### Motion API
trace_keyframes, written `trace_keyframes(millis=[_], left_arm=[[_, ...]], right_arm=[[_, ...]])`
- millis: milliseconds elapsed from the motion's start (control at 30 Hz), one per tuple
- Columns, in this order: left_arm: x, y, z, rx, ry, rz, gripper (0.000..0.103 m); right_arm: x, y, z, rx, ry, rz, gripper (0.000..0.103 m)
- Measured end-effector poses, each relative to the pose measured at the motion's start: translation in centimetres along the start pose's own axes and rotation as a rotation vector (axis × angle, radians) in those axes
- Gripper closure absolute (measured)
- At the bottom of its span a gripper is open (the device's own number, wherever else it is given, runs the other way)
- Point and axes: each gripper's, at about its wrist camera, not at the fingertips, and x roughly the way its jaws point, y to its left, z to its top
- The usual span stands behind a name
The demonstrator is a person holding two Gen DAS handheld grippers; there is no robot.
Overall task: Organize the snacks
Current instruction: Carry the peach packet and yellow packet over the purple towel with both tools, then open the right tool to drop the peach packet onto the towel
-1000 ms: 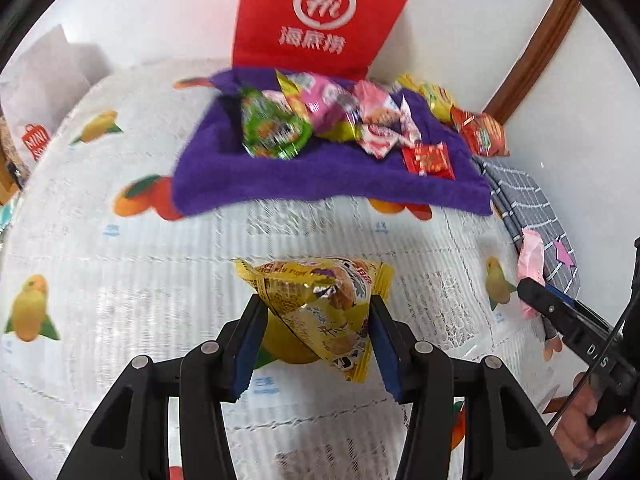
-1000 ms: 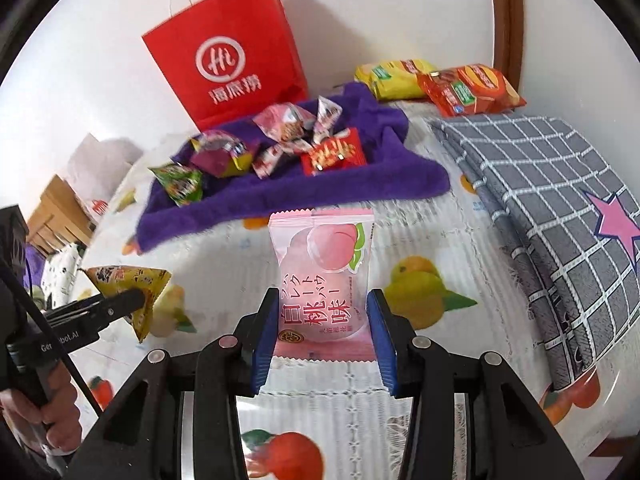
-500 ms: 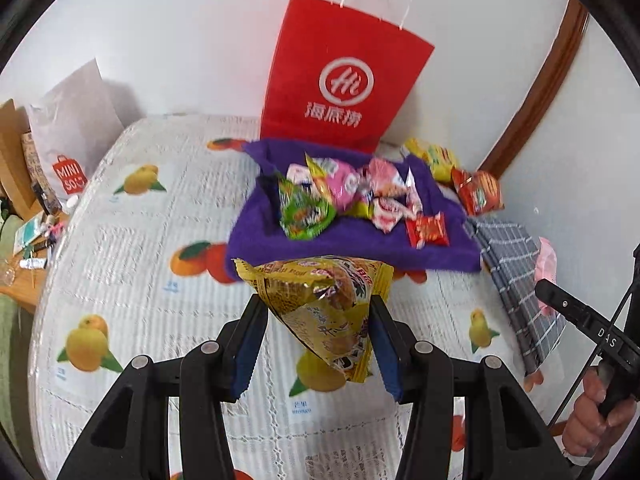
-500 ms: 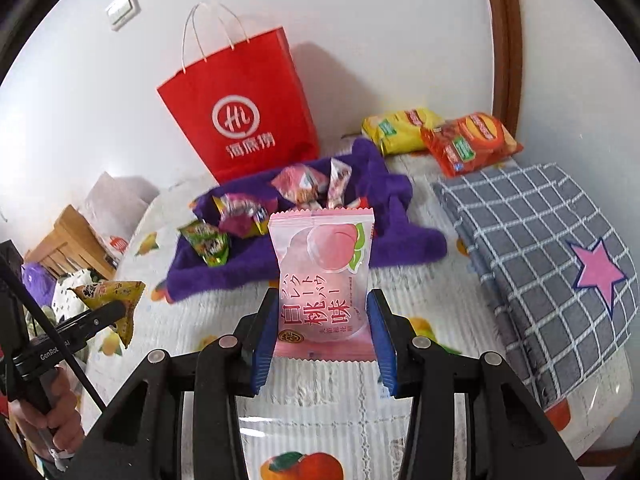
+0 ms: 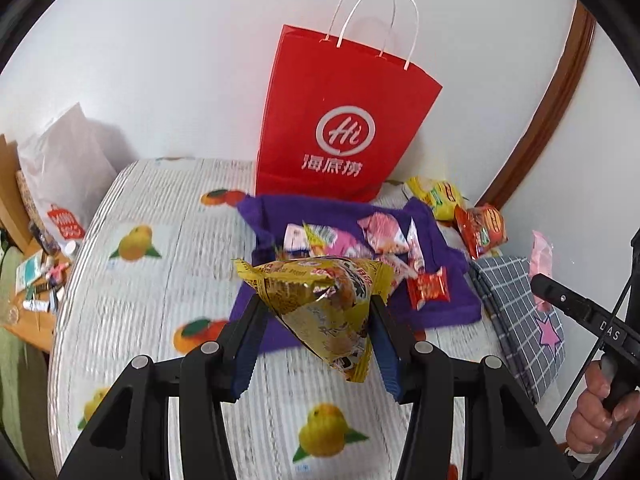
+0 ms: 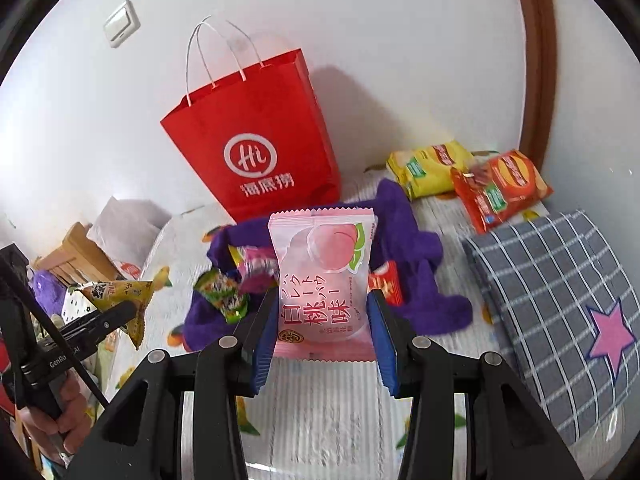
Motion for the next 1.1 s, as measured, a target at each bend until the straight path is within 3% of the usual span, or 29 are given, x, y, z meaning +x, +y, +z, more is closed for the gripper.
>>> trace_keyframes(millis=[600,767,1100], left_arm=[[4.9,-2.0,6.7,0.002,-0.036,-0.028,0.055],[6.8,-1.7,6.7,0.003,-0.029,0.001,0.055],[8.6,-0.5,6.9,-0.013,-0.001,-0.009,0.054]], right_arm=[[6.2,0.2,5.8,0.034,0.034,0.063,0.060],[7.9,0.2,7.0,0.043,0.033,0.075,0.059],[10.8,1.1,7.5,0.027,0.052,0.087,0.059]])
